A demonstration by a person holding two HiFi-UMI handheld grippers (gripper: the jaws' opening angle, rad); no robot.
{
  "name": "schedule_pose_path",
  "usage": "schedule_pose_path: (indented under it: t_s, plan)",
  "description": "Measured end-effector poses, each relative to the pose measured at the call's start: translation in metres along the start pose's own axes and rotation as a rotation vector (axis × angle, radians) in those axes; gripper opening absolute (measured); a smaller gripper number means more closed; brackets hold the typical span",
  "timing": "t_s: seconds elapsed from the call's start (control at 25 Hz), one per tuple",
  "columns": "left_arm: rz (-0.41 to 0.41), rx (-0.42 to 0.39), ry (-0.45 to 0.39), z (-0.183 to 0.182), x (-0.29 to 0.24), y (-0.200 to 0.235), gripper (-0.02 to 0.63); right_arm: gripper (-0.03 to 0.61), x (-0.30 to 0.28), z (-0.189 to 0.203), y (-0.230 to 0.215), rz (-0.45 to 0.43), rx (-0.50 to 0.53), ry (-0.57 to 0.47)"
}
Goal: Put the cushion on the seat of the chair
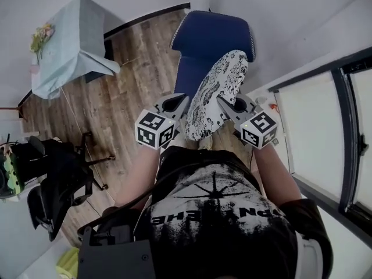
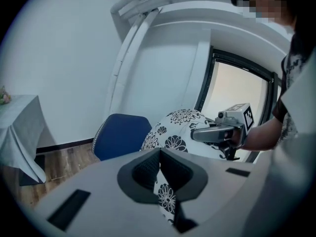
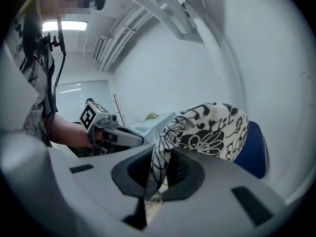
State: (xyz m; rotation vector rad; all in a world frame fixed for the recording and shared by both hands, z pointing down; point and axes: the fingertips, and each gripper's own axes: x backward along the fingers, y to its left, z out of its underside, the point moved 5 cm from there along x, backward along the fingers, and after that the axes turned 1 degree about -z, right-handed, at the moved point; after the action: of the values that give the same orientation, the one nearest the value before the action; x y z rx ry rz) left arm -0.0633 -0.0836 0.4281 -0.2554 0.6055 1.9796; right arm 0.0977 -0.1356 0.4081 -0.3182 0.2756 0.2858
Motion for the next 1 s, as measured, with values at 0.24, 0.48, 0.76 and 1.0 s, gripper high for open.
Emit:
schedule_pose_path:
  t_s: [0.24,0.48,0.76,1.0]
  plan:
    - [-0.031,0.016,0.017,0.006,0.007,0.019,0.015,0.026,-0.023,-0.002,-0.006,-0.016,-0.002,0.016]
    - [-0.023,0.029,0.055,0.021,0.016,0.047,0.015,0.026,-0.052,0.004,-0.005,0.005,-0.012,0.040]
    - [0.008,0.029,0.110,0.031,0.020,0.079,0.015,0.026,-0.093,0.024,-0.004,0.033,-0.060,0.082]
    - [0.028,0.040,0.158,0.044,0.019,0.112,0.015,0.026,-0.141,0.041,-0.014,0.041,-0.099,0.115]
